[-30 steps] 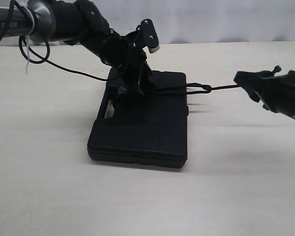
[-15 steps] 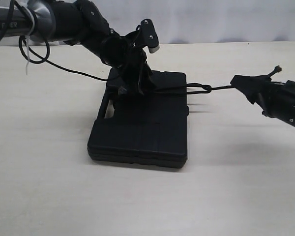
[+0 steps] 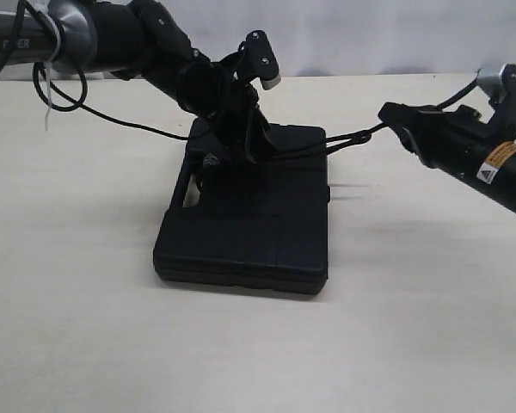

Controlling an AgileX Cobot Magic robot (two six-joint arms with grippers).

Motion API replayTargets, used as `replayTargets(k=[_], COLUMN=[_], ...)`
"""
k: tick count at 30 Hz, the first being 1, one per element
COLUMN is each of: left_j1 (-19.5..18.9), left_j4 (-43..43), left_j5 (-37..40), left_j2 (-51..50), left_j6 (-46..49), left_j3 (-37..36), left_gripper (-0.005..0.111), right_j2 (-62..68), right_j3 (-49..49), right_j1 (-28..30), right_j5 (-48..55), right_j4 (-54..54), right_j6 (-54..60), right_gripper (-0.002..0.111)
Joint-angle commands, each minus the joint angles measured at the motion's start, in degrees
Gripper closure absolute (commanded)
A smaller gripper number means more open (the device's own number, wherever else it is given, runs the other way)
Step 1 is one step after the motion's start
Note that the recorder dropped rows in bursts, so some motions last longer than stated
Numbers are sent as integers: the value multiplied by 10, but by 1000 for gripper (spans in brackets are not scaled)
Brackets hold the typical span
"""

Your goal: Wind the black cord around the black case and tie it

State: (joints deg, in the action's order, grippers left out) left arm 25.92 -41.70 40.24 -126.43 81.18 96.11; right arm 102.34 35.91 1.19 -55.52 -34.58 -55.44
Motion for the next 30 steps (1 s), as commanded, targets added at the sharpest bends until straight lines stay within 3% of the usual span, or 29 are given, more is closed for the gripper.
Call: replayTargets(k=[1,9,17,23,30], left_j1=[1,1,1,7,16], left_j4=[-10,-10,-14,-105,-52], left_j5=[-2,-12,25,63,42], left_j2=[-1,-1,-1,-1,-16], left_j6=[2,2,20,120,120], left_j3=[0,0,0,0,0], left_gripper=[65,65,65,65,65], right_j2=[-76,-130,-130,-130,-130], right_j3=[-23,-27,-27,-27,-27], right_j1=[0,0,0,0,1], right_j5=[-20,-13,82,93,138], right_j4=[-10,-53,52,72,106], right_j6=[-7,-51,83,119,158], right_gripper=[104,104,104,104,104])
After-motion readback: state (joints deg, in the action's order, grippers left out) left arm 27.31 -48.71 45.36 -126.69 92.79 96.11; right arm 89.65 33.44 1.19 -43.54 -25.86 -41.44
